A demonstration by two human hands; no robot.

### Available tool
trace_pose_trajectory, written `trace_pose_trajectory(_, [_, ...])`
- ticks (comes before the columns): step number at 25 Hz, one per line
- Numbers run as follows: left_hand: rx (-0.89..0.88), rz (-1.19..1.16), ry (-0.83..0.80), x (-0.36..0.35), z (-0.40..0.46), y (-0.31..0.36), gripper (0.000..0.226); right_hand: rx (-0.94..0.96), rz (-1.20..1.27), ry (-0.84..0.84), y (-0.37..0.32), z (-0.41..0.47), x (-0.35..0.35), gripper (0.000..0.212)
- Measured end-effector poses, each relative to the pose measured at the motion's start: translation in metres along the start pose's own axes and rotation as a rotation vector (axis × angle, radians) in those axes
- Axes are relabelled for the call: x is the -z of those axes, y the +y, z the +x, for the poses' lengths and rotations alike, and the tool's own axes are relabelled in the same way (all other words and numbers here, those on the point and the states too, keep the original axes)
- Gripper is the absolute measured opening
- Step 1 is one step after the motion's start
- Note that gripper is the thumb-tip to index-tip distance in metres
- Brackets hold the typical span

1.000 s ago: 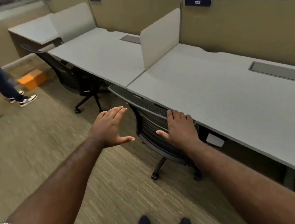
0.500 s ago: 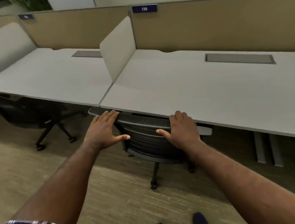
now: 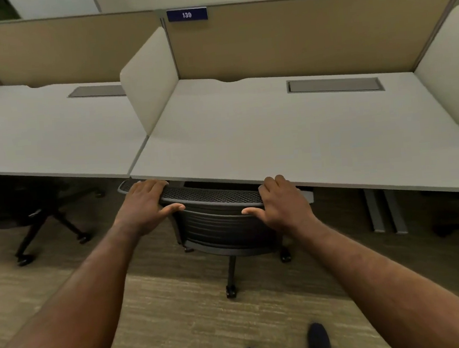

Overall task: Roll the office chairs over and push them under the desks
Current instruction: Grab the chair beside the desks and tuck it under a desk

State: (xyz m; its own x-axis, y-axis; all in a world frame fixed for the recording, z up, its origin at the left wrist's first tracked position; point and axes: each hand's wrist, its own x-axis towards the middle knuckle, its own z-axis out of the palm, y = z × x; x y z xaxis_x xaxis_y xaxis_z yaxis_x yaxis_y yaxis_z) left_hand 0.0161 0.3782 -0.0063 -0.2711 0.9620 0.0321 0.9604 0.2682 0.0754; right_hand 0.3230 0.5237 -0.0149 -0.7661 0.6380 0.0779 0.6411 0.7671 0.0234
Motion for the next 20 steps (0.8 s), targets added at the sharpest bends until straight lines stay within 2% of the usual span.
trace_pose_trajectory(6, [-0.034, -0.040, 0.144, -0.015, 0.006, 0.010, 0.087, 0.010, -0.038, -0.001, 0.018, -0.007, 0.001, 0.087])
trace_pose_trajectory(14, [-0.074, -0.041, 0.225, -0.028, 0.021, 0.037, 0.078, -0.028, -0.033, -0.016, 0.048, -0.021, 0.006, 0.090])
trace_pose_trajectory(20, [-0.080, -0.055, 0.235, -0.027, 0.023, 0.067, 0.086, -0.063, -0.042, -0.004, 0.065, -0.037, 0.007, 0.095])
